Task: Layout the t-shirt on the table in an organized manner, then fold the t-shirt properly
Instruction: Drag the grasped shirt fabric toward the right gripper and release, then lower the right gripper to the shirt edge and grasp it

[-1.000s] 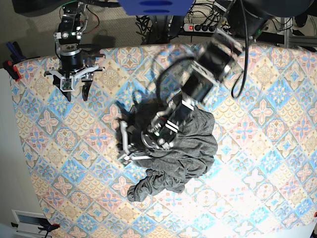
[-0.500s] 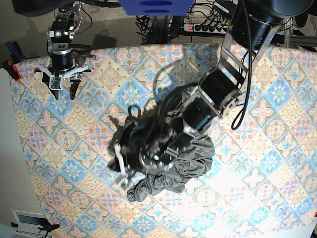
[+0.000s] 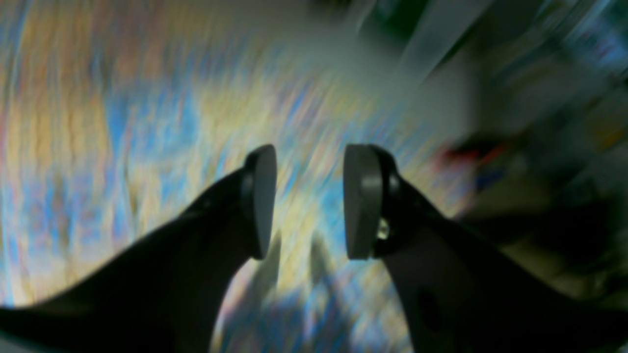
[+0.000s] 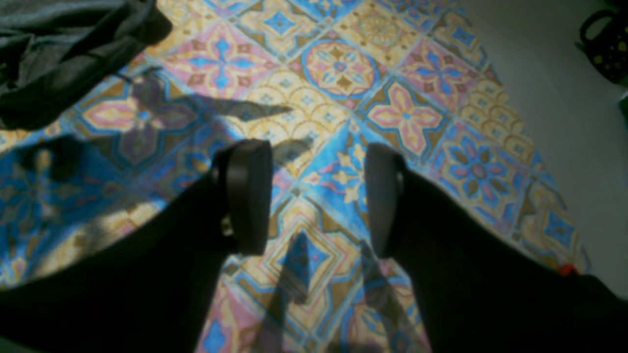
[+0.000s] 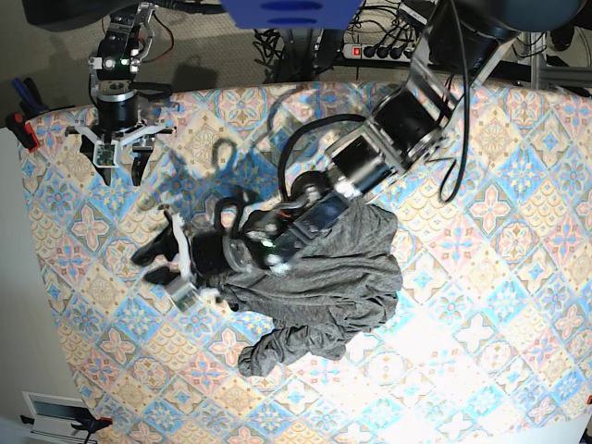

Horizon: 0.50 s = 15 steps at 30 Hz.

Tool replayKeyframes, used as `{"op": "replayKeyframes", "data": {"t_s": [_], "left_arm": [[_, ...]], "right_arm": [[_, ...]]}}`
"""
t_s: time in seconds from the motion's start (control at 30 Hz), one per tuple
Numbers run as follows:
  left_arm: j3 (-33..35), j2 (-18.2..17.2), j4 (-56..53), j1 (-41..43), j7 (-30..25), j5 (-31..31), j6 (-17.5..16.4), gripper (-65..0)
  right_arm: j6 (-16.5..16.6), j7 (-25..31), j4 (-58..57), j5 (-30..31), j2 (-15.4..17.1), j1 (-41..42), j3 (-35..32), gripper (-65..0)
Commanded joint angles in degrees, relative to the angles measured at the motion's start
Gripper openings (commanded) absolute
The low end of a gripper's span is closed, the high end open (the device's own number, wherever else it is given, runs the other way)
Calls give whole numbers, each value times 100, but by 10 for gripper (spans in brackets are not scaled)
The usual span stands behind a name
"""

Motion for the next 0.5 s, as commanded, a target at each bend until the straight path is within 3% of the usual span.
{"op": "replayKeyframes", "data": {"t_s": [0.0, 0.27, 0.37, 0.47], "left_arm": [[-296, -230, 349, 74, 96, 35, 63, -446], [-1571, -1786, 1790, 1182, 932, 53, 81, -445], [-1958, -2278, 2309, 1534, 1116, 62, 371, -445], [-2300, -2806, 2792, 1877, 1336, 290, 898, -445]], "right_arm": [[-2, 167, 103, 12, 52, 9, -68, -357], [-2, 167, 103, 12, 78, 9, -1141, -357], [-2, 167, 103, 21, 78, 18, -1396, -357], [-2, 61, 103, 21, 78, 413, -1747, -357]]}}
